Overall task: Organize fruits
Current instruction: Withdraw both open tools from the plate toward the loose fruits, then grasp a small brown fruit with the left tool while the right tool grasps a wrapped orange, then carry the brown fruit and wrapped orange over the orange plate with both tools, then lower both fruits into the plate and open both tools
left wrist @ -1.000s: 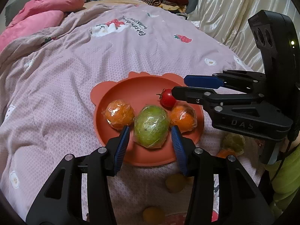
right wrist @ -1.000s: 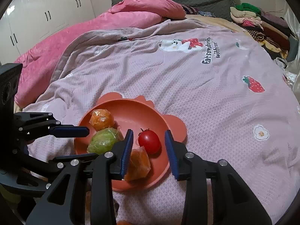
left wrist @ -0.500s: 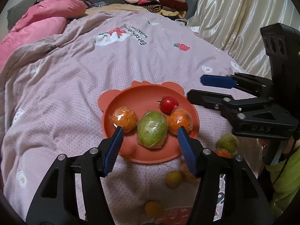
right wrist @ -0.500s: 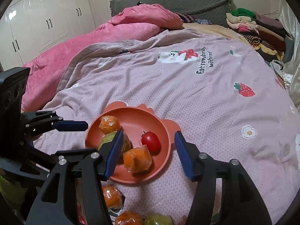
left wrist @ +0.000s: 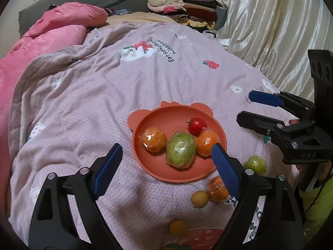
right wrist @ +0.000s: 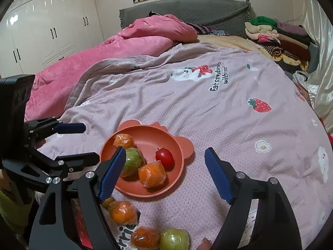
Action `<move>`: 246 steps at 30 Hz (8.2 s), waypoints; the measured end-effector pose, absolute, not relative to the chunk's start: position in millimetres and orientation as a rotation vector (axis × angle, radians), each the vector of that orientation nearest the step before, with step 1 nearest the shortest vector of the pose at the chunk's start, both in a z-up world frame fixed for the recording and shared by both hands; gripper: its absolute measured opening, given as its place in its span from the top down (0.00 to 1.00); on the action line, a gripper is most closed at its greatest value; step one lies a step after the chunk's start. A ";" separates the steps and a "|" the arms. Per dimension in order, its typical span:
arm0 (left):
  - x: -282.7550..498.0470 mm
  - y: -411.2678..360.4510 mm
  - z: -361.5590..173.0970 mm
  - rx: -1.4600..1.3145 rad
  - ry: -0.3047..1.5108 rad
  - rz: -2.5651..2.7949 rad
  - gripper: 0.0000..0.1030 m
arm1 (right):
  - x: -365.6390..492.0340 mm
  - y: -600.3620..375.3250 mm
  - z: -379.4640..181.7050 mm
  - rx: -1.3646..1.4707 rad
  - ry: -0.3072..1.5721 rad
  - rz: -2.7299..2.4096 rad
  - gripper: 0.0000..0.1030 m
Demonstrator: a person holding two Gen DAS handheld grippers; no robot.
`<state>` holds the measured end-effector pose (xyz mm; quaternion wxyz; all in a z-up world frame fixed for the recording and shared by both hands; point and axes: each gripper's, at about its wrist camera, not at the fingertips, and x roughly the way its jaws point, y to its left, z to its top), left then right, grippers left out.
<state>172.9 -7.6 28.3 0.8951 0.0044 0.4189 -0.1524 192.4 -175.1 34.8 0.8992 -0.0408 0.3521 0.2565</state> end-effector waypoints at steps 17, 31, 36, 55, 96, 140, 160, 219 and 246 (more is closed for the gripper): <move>160.0 -1.8 46.5 0.002 0.816 -0.282 0.10 | 166.8 -195.5 45.1 -0.081 0.689 0.486 0.15; 138.3 -3.1 51.6 0.001 0.796 -0.268 0.10 | 134.3 -206.8 40.9 -0.079 0.689 0.495 0.14; 128.4 -1.0 47.2 -0.014 0.803 -0.260 0.10 | 122.9 -205.8 37.4 -0.080 0.691 0.505 0.14; 94.3 5.1 30.3 -0.043 0.838 -0.256 0.10 | 83.8 -199.8 19.5 -0.093 0.727 0.522 0.14; 78.5 -8.6 -13.0 -0.007 0.943 -0.319 0.22 | 75.4 -180.8 -41.3 -0.058 0.881 0.485 0.51; 106.1 1.4 -15.7 -0.043 0.956 -0.353 0.82 | 96.4 -188.5 -20.0 0.032 0.774 0.483 0.66; 160.4 -2.3 11.0 -0.002 0.921 -0.334 0.82 | 140.5 -196.9 15.6 0.024 0.707 0.475 0.66; 200.2 -3.9 -14.7 -0.008 0.969 -0.349 0.81 | 254.8 -107.6 -21.2 -0.186 0.886 0.616 0.65; 196.0 0.4 -7.1 -0.010 0.954 -0.337 0.74 | 252.6 -118.6 -14.3 -0.149 0.865 0.601 0.57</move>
